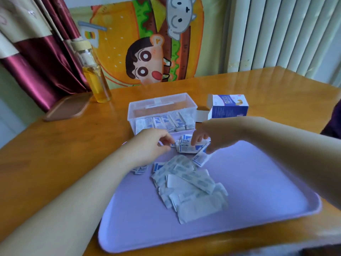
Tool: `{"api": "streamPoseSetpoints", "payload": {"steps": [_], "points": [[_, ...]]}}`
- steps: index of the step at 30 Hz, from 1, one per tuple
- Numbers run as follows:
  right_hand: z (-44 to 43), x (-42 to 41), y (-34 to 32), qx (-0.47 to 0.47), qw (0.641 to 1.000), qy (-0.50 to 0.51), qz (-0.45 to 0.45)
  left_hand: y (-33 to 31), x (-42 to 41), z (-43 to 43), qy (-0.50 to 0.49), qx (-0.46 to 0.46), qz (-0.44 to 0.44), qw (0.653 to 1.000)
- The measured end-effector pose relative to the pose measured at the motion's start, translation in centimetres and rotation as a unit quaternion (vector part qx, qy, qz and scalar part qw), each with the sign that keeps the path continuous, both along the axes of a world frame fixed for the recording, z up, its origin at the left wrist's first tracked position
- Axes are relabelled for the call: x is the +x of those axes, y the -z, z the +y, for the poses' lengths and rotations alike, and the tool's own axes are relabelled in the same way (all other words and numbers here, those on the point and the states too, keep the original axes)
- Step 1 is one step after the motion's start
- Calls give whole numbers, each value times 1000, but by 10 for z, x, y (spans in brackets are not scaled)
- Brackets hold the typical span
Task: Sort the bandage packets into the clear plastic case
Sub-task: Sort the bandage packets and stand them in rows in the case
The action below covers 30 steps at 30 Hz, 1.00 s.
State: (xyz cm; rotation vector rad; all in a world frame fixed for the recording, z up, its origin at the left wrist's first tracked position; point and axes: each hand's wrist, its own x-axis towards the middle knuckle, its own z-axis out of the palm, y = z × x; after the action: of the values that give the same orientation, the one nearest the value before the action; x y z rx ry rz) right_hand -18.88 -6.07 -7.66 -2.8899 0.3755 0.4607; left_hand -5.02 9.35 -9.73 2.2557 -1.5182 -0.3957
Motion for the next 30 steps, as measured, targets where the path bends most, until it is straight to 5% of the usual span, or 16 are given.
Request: {"api": "streamPoseSetpoints", "payload": {"steps": [12, 18, 23, 30], "points": [[7, -17, 5, -73, 996, 54, 7, 24, 20, 39, -248, 53, -51, 966], [18, -14, -22, -53, 994, 43, -86, 15, 13, 23, -234, 162, -82, 955], [39, 0, -19, 22, 989, 14, -143, 10, 15, 14, -189, 154, 38, 969], [43, 23, 0, 63, 980, 29, -188, 9, 24, 11, -144, 186, 20, 972]]}}
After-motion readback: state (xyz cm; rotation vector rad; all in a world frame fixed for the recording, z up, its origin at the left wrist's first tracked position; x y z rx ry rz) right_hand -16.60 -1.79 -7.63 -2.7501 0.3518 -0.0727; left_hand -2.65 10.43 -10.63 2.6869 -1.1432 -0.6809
